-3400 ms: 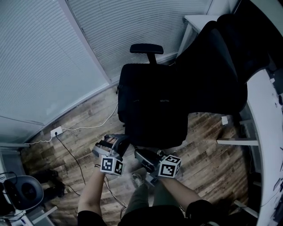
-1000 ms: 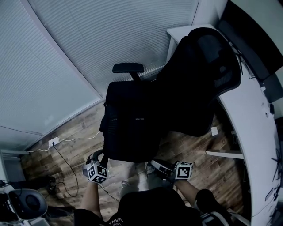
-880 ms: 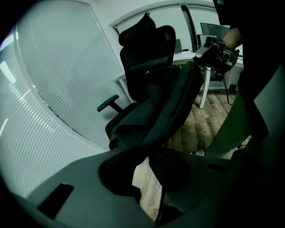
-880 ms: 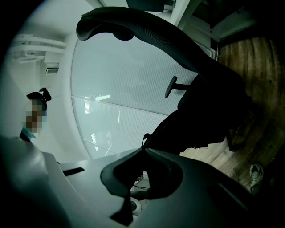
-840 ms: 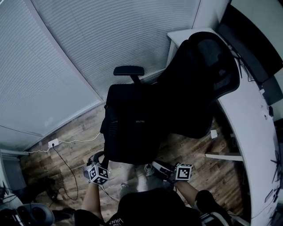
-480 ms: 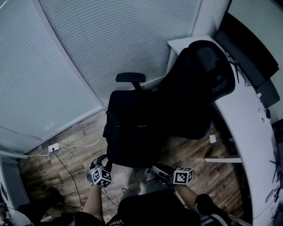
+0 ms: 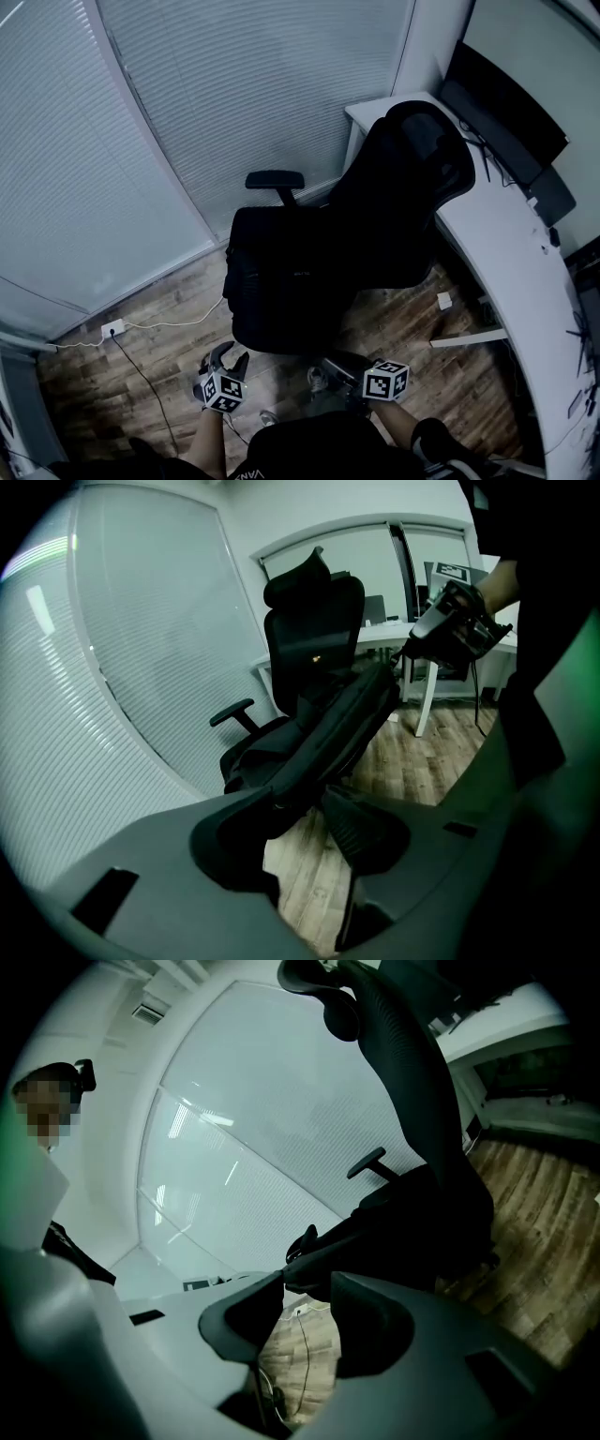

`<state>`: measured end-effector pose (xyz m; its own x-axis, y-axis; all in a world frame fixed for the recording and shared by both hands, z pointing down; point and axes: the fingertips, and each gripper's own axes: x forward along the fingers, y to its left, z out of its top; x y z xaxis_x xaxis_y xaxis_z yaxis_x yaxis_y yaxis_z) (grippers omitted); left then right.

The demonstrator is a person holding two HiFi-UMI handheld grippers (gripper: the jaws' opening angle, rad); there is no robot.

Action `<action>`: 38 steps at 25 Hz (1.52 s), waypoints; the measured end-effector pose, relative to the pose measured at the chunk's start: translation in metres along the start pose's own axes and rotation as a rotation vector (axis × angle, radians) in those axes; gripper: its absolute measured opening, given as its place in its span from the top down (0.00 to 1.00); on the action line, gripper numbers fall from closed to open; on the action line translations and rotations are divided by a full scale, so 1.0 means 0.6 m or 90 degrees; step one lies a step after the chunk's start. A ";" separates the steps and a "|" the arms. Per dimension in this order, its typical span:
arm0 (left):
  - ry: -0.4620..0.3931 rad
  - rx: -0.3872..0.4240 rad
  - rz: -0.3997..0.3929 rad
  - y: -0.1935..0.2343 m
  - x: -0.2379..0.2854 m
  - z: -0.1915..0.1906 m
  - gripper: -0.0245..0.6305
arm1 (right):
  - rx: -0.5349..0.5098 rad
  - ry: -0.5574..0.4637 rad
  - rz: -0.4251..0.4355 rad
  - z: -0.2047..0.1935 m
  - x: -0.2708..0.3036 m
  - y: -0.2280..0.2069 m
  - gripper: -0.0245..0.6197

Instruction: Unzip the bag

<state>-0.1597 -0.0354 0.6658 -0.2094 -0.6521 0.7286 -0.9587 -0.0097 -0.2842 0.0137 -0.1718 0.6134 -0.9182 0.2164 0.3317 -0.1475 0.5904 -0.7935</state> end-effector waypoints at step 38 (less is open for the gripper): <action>-0.382 -0.040 0.071 -0.038 -0.477 0.062 0.74 | -0.213 -0.282 -0.106 -0.096 -0.047 0.343 0.86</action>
<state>-0.0707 0.1234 0.4404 -0.1814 -0.9598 0.2141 -0.9506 0.1153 -0.2883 0.0302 -0.0117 0.4702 -0.9696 -0.2038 0.1355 -0.2447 0.8178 -0.5209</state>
